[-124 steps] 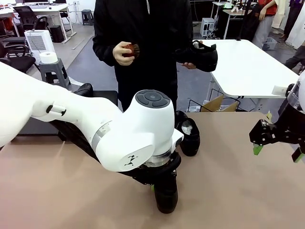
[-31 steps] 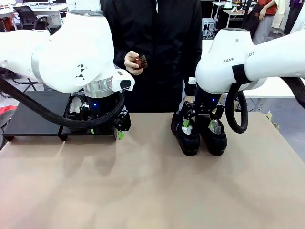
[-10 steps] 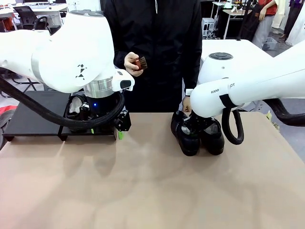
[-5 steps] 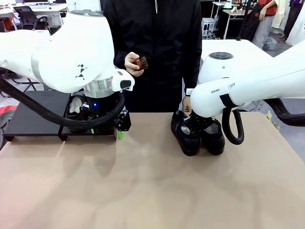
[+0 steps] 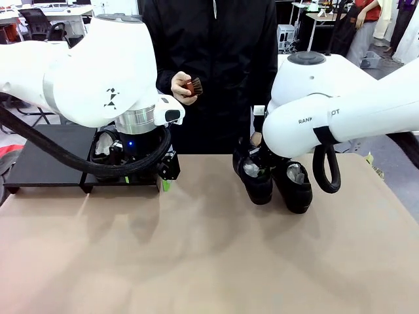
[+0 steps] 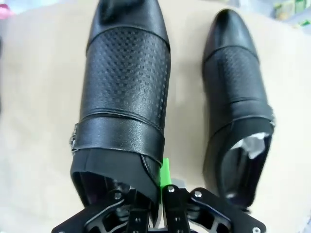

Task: Organize the shoes by placing them on the stand.
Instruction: Pick up one Shoe and place it in the middle of the table.

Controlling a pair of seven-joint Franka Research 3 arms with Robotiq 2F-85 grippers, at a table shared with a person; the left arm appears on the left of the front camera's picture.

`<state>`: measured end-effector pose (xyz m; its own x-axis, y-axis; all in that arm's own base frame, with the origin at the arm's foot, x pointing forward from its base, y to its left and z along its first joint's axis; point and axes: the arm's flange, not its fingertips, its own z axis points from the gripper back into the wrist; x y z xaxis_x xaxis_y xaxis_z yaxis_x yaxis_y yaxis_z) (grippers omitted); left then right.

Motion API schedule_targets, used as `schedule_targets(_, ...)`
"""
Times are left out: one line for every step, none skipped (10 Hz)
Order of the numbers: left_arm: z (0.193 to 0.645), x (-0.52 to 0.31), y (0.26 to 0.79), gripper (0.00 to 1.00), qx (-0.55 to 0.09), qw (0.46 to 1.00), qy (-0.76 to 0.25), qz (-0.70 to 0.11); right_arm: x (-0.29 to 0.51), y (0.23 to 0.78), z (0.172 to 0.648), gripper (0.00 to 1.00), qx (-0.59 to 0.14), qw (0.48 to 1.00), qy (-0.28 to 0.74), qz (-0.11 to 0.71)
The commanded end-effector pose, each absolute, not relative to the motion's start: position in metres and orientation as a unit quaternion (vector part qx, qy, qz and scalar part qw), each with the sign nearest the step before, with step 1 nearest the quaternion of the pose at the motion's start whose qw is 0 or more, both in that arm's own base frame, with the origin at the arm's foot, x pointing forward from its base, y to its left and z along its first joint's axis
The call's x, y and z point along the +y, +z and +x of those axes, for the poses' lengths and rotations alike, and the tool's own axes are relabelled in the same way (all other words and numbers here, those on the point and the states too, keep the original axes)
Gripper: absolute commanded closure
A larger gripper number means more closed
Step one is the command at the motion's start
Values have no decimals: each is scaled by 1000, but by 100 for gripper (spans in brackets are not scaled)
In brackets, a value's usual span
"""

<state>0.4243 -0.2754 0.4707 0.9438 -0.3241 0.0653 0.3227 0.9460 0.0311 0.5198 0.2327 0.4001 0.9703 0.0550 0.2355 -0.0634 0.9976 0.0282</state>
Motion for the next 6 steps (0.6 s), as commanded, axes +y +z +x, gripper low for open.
schedule_targets(423, -272, 471, 0, -33, 985, -168, 4, 243, 418, 493, 100, -103, 991, 49, 73)
schedule_targets(423, -272, 471, 0, -33, 985, -168, 4, 252, 429, 471, 100, -89, 992, 37, 84)
schedule_targets(423, -272, 471, 0, -33, 985, -168, 4, 261, 433, 447, 100, -77, 993, 31, 86)
schedule_targets(423, -272, 471, 0, -33, 985, -168, 4, 271, 428, 421, 100, -44, 995, 35, 77)
schedule_targets(423, -272, 471, 0, -33, 985, -168, 4, 279, 425, 395, 100, -20, 996, 57, 71)
schedule_targets(423, -272, 471, 0, -33, 985, -168, 4, 276, 425, 445, 100, -67, 994, 37, 76)
